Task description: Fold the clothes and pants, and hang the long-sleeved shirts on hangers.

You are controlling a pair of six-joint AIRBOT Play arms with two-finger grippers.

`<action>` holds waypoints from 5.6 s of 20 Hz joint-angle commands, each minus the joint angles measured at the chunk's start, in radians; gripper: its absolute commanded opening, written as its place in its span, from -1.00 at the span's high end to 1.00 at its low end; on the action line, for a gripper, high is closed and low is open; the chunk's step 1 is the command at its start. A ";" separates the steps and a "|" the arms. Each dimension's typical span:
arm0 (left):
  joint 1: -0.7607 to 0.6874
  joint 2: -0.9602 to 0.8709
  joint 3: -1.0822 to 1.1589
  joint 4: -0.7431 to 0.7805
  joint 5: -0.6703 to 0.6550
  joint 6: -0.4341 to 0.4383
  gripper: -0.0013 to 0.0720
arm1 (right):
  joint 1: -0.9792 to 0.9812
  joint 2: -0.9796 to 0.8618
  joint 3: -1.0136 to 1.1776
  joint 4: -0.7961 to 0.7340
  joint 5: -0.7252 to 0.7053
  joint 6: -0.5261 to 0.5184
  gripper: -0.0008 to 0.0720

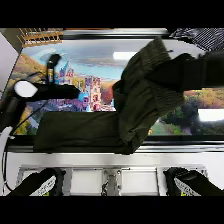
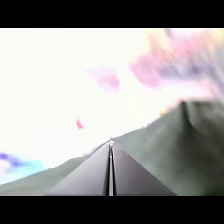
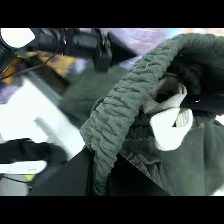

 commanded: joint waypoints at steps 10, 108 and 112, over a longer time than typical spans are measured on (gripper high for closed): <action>0.557 0.282 0.001 -0.001 -0.005 0.000 0.95 | 0.513 -0.301 0.001 -0.251 -0.412 0.156 0.88; -0.869 -0.819 0.407 -0.186 0.260 -0.095 0.95 | -0.082 0.039 -0.641 -0.676 0.048 0.035 0.88; -0.827 -0.794 0.406 -0.184 0.258 -0.122 0.95 | -0.058 0.038 -0.641 -0.684 0.048 0.061 0.88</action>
